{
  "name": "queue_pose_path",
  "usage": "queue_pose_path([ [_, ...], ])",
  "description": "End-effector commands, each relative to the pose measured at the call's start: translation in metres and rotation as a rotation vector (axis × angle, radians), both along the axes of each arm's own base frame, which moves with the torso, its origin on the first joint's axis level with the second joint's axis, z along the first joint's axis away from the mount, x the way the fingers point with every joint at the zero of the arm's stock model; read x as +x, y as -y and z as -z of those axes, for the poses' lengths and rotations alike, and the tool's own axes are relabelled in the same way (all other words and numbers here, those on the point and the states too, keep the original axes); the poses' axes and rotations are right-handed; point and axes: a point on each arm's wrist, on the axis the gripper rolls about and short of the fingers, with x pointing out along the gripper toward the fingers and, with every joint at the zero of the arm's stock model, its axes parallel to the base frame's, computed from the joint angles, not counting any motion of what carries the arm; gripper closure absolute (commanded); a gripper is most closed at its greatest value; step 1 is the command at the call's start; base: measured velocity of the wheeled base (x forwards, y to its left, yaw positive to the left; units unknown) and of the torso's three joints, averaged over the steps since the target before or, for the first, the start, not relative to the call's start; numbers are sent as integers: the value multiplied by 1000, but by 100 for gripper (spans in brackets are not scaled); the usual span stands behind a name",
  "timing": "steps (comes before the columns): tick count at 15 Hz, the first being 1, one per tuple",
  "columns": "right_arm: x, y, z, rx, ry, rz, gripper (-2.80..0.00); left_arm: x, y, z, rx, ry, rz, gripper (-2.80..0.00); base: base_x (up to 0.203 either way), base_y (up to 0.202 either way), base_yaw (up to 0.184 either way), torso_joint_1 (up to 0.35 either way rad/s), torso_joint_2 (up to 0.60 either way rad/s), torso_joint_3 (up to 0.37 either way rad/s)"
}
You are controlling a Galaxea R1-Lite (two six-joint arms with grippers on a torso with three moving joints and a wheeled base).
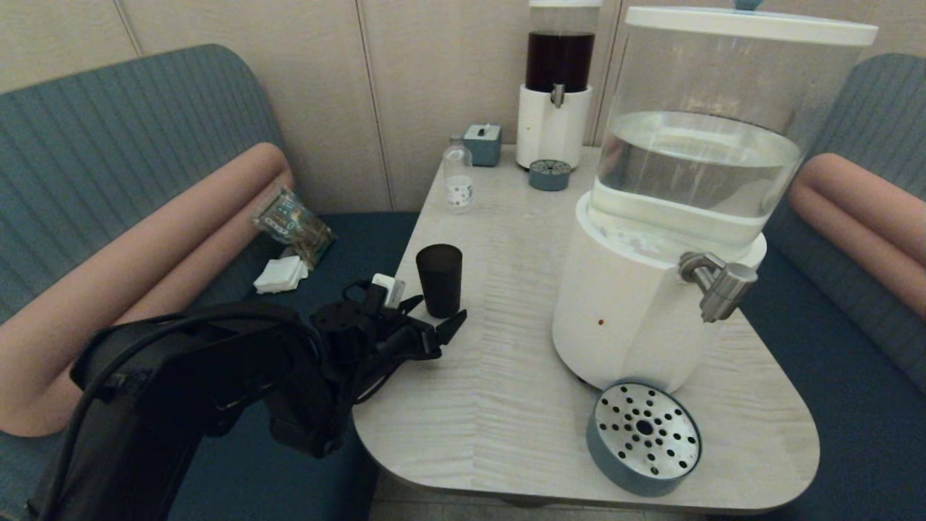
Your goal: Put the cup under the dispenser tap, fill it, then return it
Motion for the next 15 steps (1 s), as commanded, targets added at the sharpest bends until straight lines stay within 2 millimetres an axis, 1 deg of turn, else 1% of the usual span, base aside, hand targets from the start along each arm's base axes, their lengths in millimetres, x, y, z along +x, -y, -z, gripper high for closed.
queue_pose_path([
  [1,0,0,0,-1,1,-1,0,-16,1,-16,-2,4,9,-280,0,0,0,0,0,0],
  [4,0,0,0,-1,1,-1,0,-39,-1,-32,1,-11,-24,-280,0,0,0,0,0,0],
  [6,0,0,0,-1,2,-1,0,-59,-5,-43,3,-30,-37,-280,0,0,0,0,0,0],
  [8,0,0,0,-1,2,-1,0,-82,-10,-58,0,-38,-55,-280,0,0,0,0,0,0],
  [10,0,0,0,-1,2,-1,0,-102,-17,-72,-5,-31,-60,-280,0,0,0,0,0,0],
  [12,0,0,0,-1,1,-1,0,-124,-26,-96,-25,16,-61,-280,0,0,0,0,0,0],
  [14,0,0,0,-1,2,-1,0,-151,-38,-117,-46,60,-67,-280,0,0,0,0,0,0],
  [15,0,0,0,-1,1,-1,0,-166,-45,-120,-47,60,-71,-280,0,0,0,0,0,0],
])
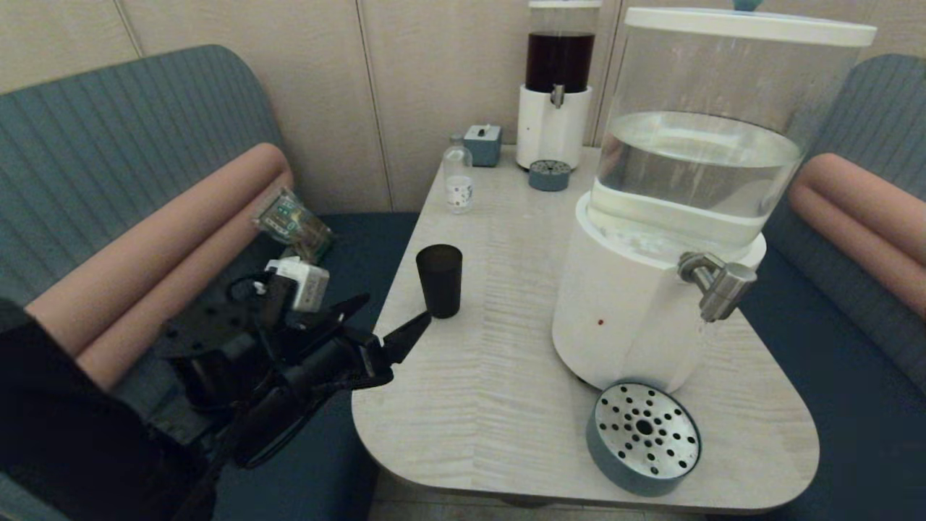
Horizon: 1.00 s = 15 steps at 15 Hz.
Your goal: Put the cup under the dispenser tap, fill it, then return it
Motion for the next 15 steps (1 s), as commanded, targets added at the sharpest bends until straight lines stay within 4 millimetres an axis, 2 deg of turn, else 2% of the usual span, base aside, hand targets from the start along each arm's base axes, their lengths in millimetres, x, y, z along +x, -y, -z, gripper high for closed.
queue_pose_path([
  [1,0,0,0,-1,3,-1,0,-40,-17,-25,-31,68,-3,-280,0,0,0,0,0,0],
  [4,0,0,0,-1,1,-1,0,-78,-34,-34,-50,97,-23,-280,0,0,0,0,0,0],
  [5,0,0,0,-1,3,-1,0,-89,-39,-37,-59,113,-32,0,0,0,0,0,0,0],
  [8,0,0,0,-1,1,-1,0,-109,-49,-41,-82,138,-55,0,0,0,0,0,0,0],
  [12,0,0,0,-1,1,-1,0,-123,-58,-51,-137,194,-117,0,0,0,0,0,0,0],
  [15,0,0,0,-1,1,-1,0,-134,-72,-63,-186,266,-240,0,0,0,0,0,0,0],
])
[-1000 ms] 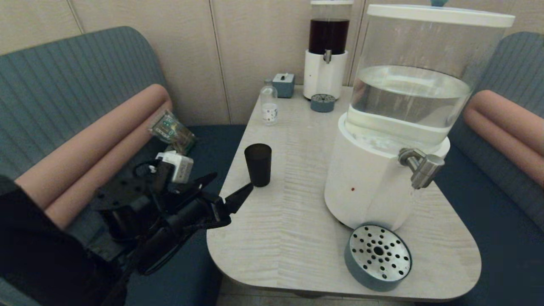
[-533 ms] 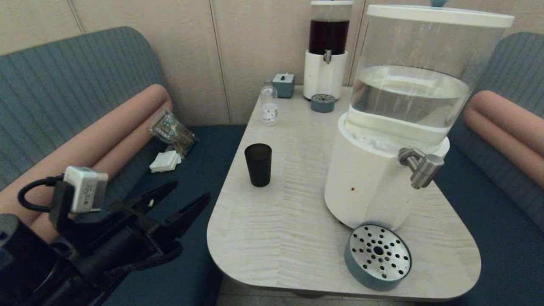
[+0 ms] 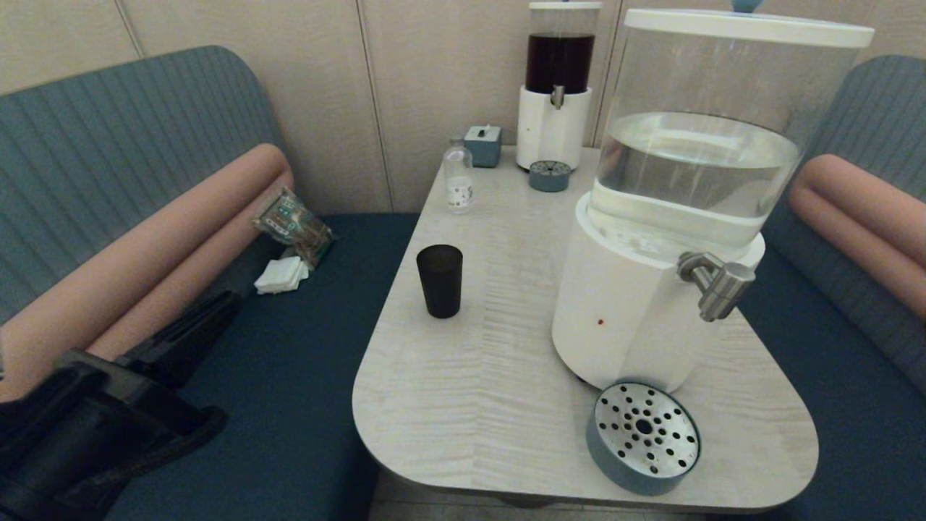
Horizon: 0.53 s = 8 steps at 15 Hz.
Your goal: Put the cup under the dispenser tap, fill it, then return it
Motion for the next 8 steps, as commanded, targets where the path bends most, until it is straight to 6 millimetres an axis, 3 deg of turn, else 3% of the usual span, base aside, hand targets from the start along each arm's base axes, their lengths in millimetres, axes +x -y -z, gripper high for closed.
queue_pose_path([
  [1,0,0,0,0,3,-1,0,-13,-14,-13,-41,88,-82,0,0,0,0,0,0,0],
  [4,0,0,0,0,3,-1,0,-27,-38,-26,-59,194,-262,0,0,0,0,0,0,0],
  [8,0,0,0,0,1,-1,0,-72,-50,-34,-70,338,-372,0,0,0,0,0,0,0],
])
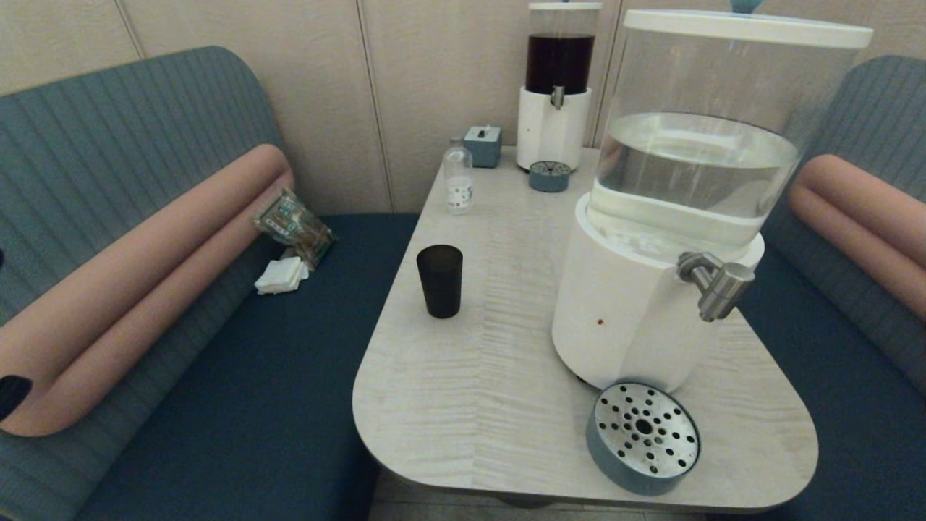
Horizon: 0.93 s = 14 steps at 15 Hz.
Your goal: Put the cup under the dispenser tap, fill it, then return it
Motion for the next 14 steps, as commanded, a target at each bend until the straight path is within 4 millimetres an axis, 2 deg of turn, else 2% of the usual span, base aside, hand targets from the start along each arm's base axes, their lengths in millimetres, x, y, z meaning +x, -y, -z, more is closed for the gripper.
queue_pose_path([
  [1,0,0,0,-1,2,-1,0,-37,-2,-4,0,112,-35,0,0,0,0,0,0,0],
  [5,0,0,0,-1,2,-1,0,-86,-2,16,4,-11,-42,0,0,0,0,0,0,0],
  [7,0,0,0,-1,1,-1,0,-109,-1,36,16,-129,-36,0,0,0,0,0,0,0],
  [9,0,0,0,-1,3,-1,0,-124,-1,63,49,-220,-40,0,0,0,0,0,0,0],
  [10,0,0,0,-1,1,-1,0,-125,-1,77,67,-256,-44,0,0,0,0,0,0,0],
  [12,0,0,0,-1,3,-1,0,-112,-1,107,99,-363,-48,0,0,0,0,0,0,0],
  [13,0,0,0,-1,1,-1,0,-109,-1,117,122,-403,-54,0,0,0,0,0,0,0],
  [14,0,0,0,-1,3,-1,0,-108,-1,118,136,-411,-59,0,0,0,0,0,0,0],
])
